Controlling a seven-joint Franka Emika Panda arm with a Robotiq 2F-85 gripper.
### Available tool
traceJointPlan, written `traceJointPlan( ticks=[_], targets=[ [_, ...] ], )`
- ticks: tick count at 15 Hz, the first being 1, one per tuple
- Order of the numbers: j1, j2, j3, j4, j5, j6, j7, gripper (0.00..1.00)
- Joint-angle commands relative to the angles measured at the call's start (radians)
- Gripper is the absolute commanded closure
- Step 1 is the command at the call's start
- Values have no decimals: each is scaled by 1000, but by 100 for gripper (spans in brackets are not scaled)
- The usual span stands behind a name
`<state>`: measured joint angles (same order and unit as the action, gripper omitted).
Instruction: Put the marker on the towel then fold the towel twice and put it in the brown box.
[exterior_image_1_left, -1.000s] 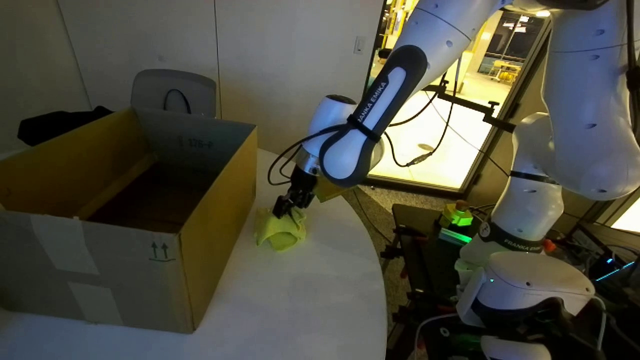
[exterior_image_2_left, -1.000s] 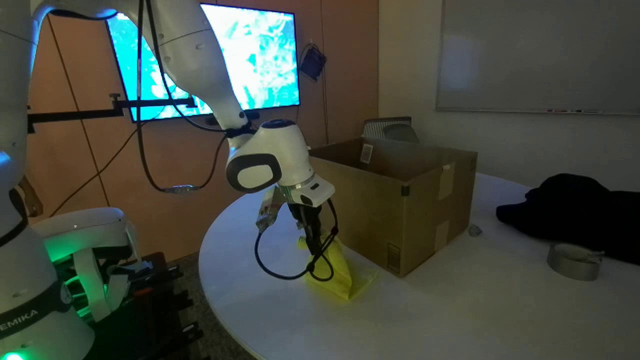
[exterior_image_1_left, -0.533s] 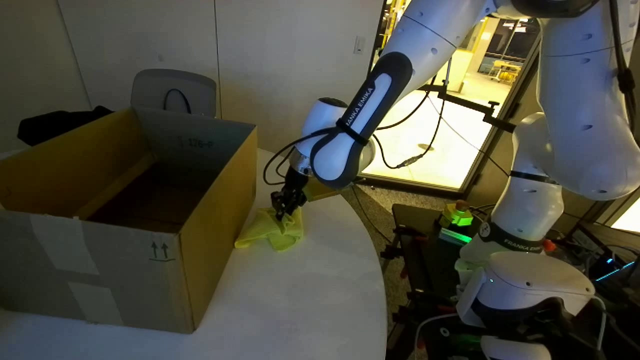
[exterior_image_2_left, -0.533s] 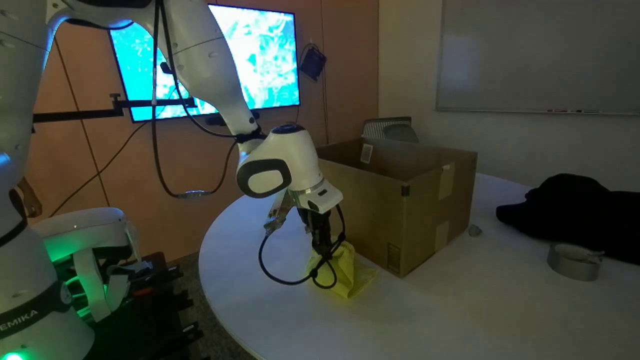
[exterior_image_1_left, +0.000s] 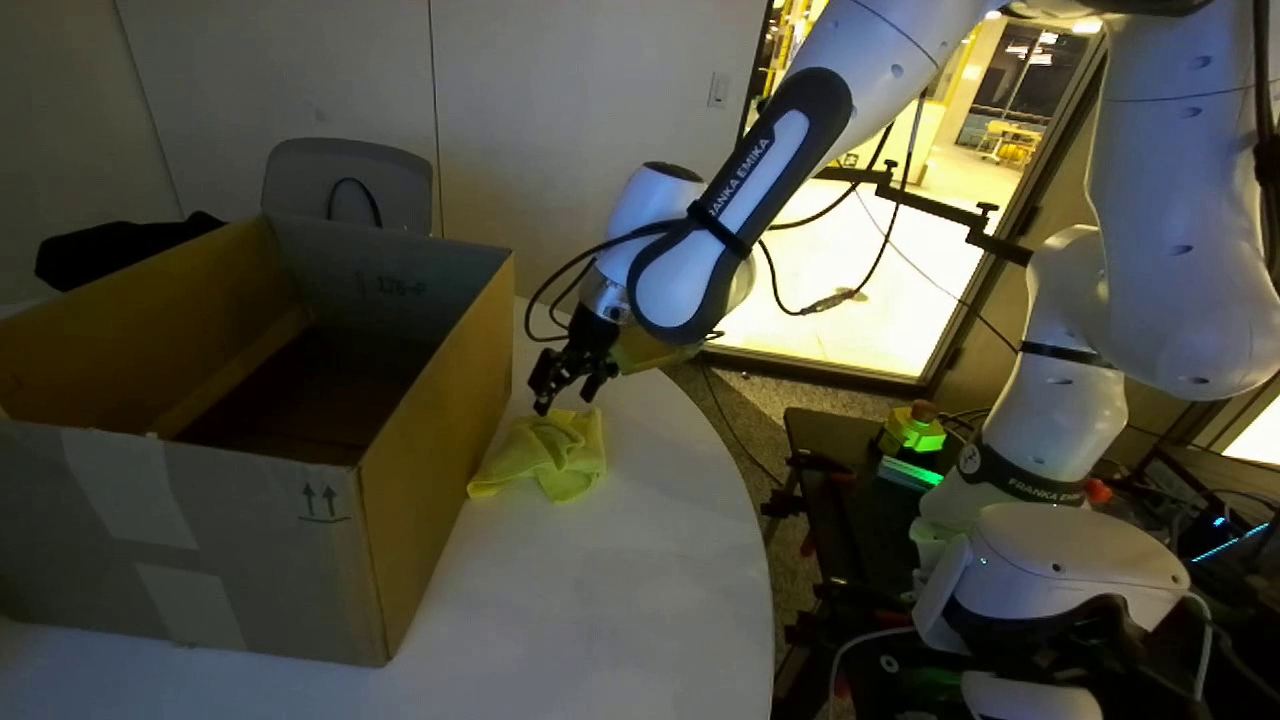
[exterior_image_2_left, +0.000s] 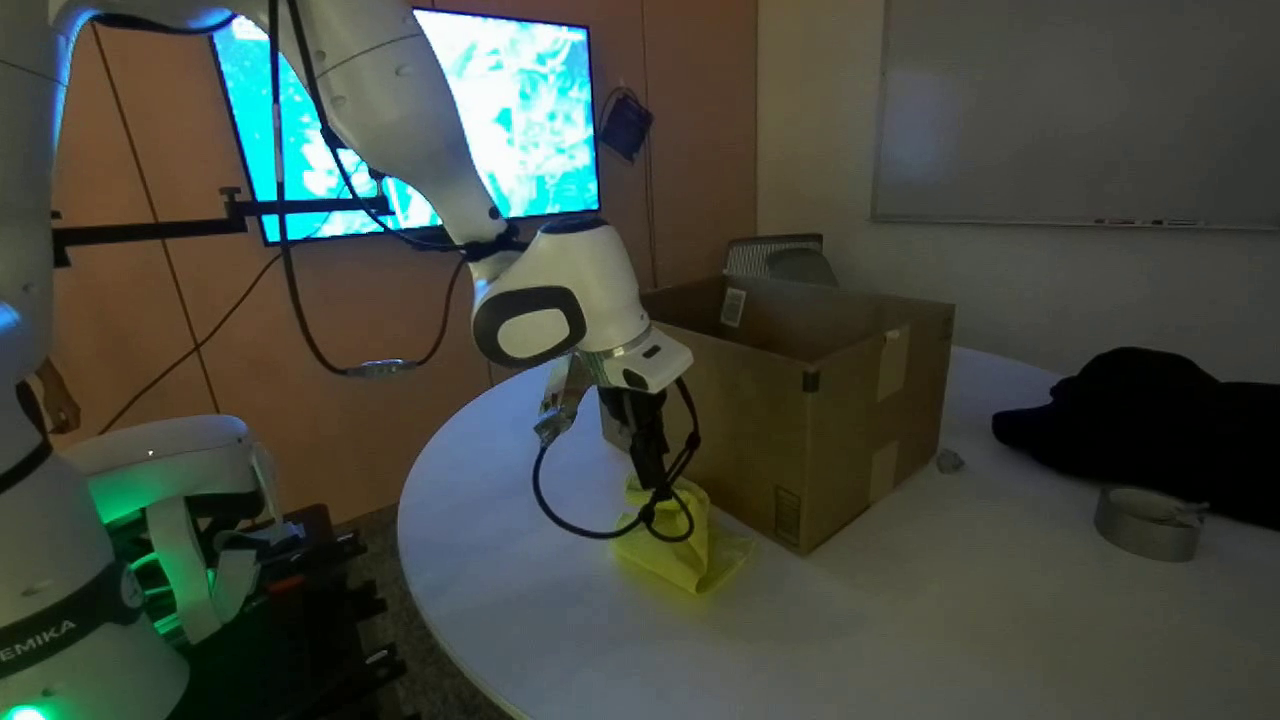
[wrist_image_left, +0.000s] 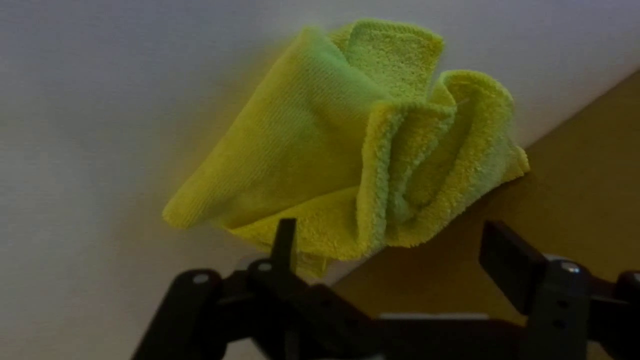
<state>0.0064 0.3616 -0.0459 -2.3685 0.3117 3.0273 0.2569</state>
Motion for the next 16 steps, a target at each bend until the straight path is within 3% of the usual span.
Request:
traceJointPlan(
  ticks=[1,4,8,16],
  targets=[
    [-76,-127,54,-32,-42,-126,-128,0],
    [-106,-170,56,3,-76,-291,-270,0],
    [-92,-165,23,66,-196,-468,-365,0],
    [-52,-17,51,221,-385,-626,-514,0]
  ],
)
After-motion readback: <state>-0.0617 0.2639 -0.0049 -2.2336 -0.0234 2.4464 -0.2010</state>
